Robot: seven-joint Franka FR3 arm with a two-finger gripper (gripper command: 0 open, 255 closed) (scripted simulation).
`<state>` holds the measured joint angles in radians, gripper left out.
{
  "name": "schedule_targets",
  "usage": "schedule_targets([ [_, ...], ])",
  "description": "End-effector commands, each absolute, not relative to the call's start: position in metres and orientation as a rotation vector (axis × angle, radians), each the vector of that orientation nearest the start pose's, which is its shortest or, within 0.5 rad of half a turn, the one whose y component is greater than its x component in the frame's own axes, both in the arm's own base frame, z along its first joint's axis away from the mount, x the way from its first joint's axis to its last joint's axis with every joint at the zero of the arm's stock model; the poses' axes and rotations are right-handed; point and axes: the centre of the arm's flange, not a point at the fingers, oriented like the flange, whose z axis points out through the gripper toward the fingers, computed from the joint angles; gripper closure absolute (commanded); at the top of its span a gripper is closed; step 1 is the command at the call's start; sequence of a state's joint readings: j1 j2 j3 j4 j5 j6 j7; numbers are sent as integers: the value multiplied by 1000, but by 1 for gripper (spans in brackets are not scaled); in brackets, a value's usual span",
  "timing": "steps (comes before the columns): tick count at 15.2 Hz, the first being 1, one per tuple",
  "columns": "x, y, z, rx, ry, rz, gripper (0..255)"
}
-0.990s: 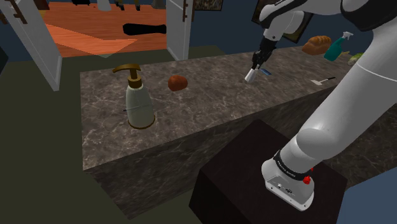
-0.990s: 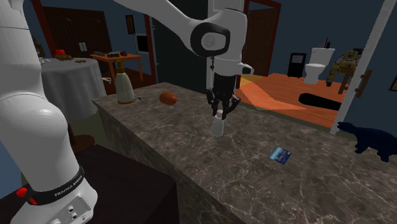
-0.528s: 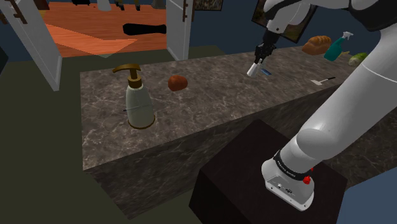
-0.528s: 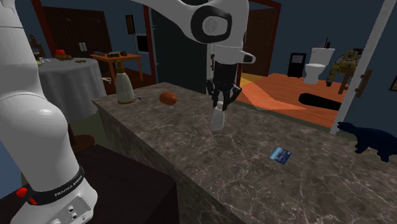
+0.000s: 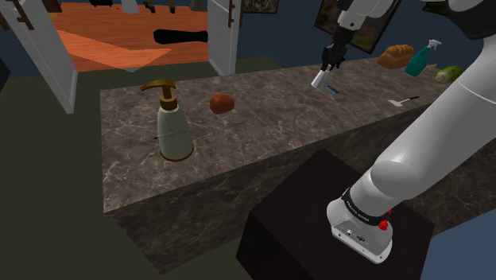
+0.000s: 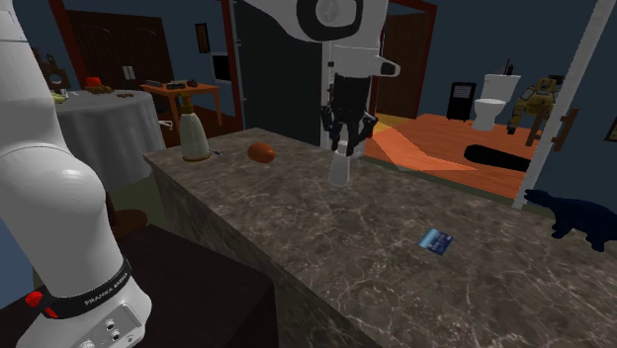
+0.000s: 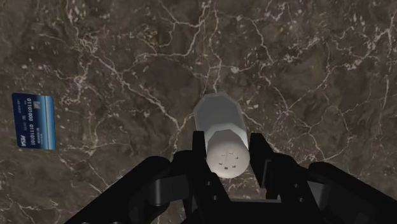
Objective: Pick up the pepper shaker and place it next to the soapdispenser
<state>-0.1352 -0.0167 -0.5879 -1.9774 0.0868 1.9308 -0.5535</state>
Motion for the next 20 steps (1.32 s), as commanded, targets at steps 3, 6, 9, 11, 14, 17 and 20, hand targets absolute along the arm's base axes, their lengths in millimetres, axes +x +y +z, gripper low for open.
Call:
schedule_targets([
  [3,414,-361,492,-3034,307,-41,255],
  [6,414,-361,507,-3034,307,-41,255],
  [9,414,-361,523,-3034,307,-41,255],
  [11,414,-361,534,-3034,307,-41,255],
  [14,414,-361,550,-3034,307,-41,255],
  [17,414,-361,566,-3034,307,-41,255],
  [20,414,-361,581,-3034,307,-41,255],
])
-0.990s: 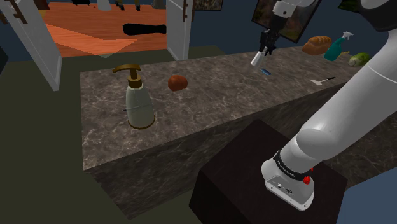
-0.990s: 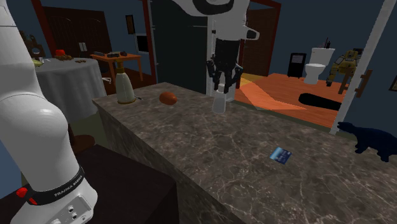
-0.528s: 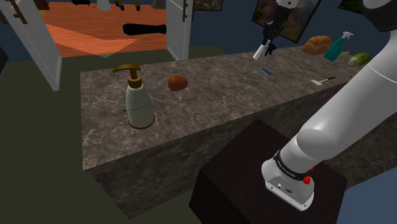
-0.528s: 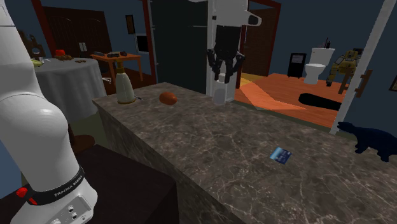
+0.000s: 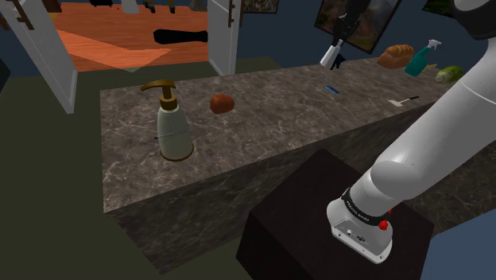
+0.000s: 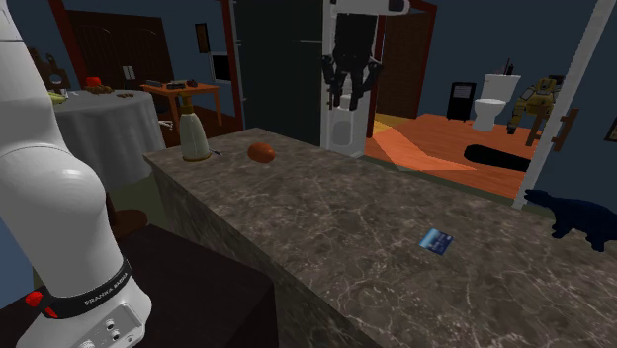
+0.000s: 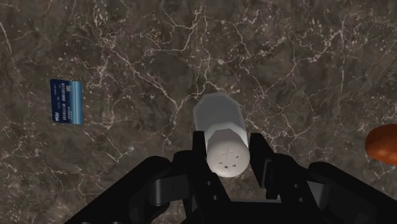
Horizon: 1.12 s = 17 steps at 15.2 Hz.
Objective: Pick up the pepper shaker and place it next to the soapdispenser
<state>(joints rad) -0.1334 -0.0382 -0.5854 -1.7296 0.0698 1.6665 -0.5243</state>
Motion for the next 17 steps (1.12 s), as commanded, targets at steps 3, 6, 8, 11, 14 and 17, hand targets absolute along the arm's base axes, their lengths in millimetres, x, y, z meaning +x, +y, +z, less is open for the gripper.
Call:
schedule_targets([
  [3,414,-361,597,-3034,307,-41,255],
  [6,414,-361,613,-3034,307,-41,255],
  [8,414,-361,624,-3034,307,-41,255],
  [11,414,-361,639,-3034,307,-41,255],
  [14,414,-361,655,-3034,307,-41,255],
  [17,414,-361,671,-3034,307,-41,255],
])
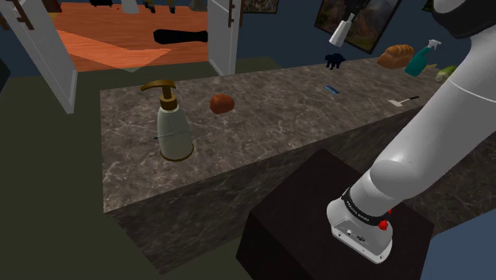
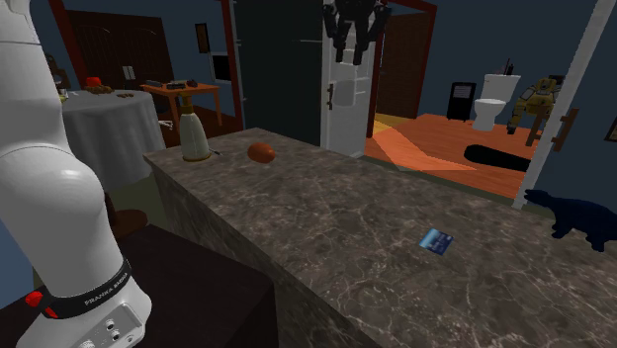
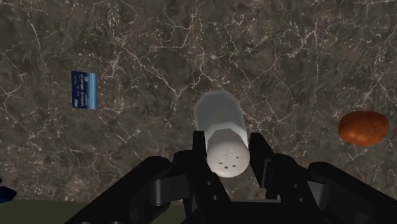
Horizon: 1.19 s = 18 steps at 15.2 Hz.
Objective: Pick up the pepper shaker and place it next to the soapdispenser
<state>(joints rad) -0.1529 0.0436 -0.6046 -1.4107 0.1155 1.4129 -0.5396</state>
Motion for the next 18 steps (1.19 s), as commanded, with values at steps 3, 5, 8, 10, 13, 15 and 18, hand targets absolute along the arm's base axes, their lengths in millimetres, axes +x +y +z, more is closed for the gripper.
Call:
schedule_targets([
  [3,414,-361,687,-3034,307,-41,255],
  [5,414,-361,698,-3034,307,-41,255],
  [8,419,-335,698,-3034,307,-41,255],
  [10,424,-309,698,-3034,307,-41,255],
  [13,430,-270,698,-3034,307,-41,255],
  [15,435,-244,698,-3034,307,-41,255],
  [18,442,-205,698,-3034,307,-41,255],
])
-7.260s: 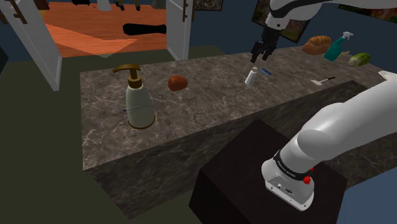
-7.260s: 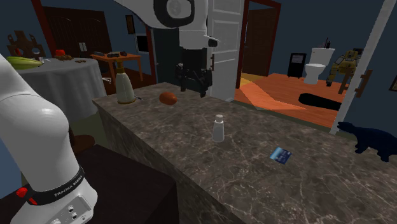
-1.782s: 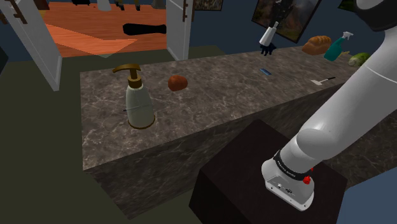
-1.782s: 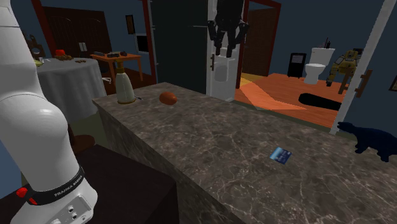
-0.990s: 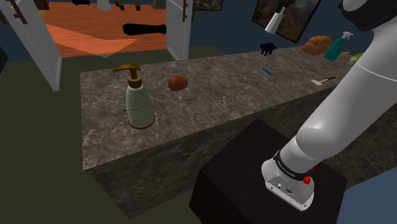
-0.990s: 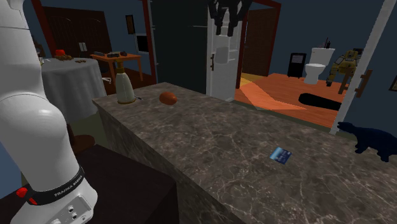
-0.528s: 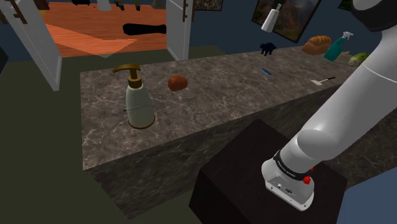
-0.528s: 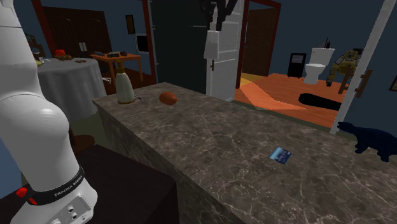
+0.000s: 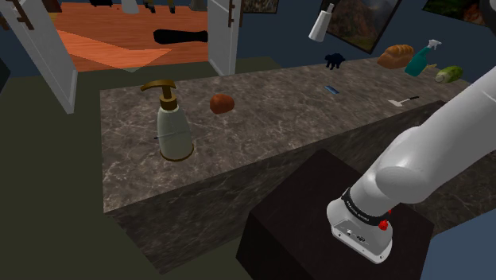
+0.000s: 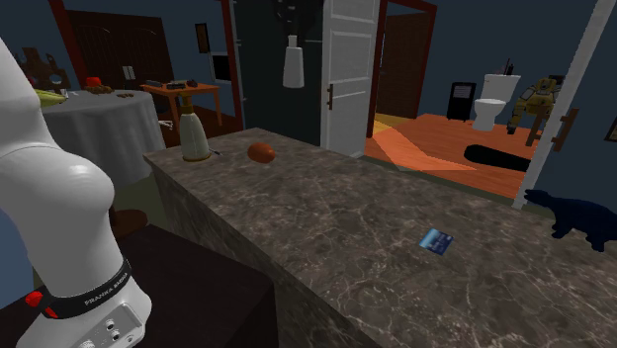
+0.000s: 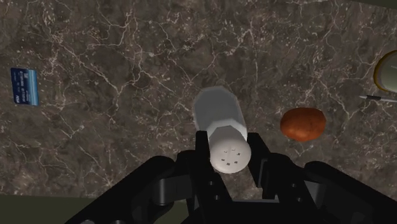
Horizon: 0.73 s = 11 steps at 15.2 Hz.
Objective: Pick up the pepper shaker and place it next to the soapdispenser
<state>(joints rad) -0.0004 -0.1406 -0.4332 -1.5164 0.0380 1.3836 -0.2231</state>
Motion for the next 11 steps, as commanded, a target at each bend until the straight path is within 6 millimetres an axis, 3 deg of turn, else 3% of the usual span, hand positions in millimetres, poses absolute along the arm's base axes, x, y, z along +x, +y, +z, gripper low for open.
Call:
schedule_targets([
  [1,444,-192,698,-3034,307,-41,255],
  [11,468,-62,698,-3034,307,-41,255],
])
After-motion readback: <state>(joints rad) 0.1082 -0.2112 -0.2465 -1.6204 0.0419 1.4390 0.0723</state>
